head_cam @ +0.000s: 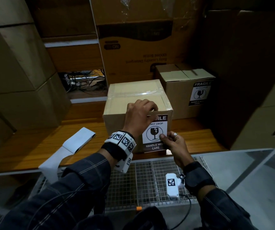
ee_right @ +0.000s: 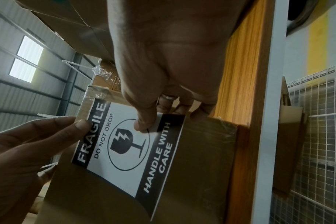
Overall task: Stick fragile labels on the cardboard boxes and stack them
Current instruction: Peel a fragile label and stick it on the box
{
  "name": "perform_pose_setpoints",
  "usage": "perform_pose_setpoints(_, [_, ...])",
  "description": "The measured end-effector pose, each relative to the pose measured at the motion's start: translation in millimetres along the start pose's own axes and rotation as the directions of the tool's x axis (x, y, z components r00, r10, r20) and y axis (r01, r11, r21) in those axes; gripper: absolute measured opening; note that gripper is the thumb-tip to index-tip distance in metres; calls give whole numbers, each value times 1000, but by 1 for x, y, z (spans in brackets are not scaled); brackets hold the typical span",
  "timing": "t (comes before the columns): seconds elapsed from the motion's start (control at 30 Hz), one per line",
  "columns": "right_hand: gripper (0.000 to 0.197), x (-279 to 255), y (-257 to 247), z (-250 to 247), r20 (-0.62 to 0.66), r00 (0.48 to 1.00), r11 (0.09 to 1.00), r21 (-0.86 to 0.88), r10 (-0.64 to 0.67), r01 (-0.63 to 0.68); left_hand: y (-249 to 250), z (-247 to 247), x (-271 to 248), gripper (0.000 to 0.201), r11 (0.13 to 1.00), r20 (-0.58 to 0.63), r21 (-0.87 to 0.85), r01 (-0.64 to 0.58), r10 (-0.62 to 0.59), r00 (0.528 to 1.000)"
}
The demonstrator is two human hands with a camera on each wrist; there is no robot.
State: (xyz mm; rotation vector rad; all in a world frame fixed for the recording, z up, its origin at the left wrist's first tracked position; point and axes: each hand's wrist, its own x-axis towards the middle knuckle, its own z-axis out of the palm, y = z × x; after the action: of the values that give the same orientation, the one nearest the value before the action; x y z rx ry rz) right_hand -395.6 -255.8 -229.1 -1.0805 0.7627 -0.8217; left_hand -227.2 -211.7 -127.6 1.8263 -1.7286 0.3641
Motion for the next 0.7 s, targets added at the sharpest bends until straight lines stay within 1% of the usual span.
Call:
perform_pose_setpoints(0.33, [21,6,2,1,-19,1000,1000,6,15,-15,2,2,0,17,1000,-19,13,8,-8,1000])
perform_pose_setpoints(0.57, [28,13,8,0,-54,998,1000,5,17,-17,3,3,0,16,1000,-29,15,-2,3,1000])
perform_pose_setpoints(0.7, [23,14,9,2,-89,996,999,33,26,-23,2,3,-1,16,1000,-30,16,-4,4,1000])
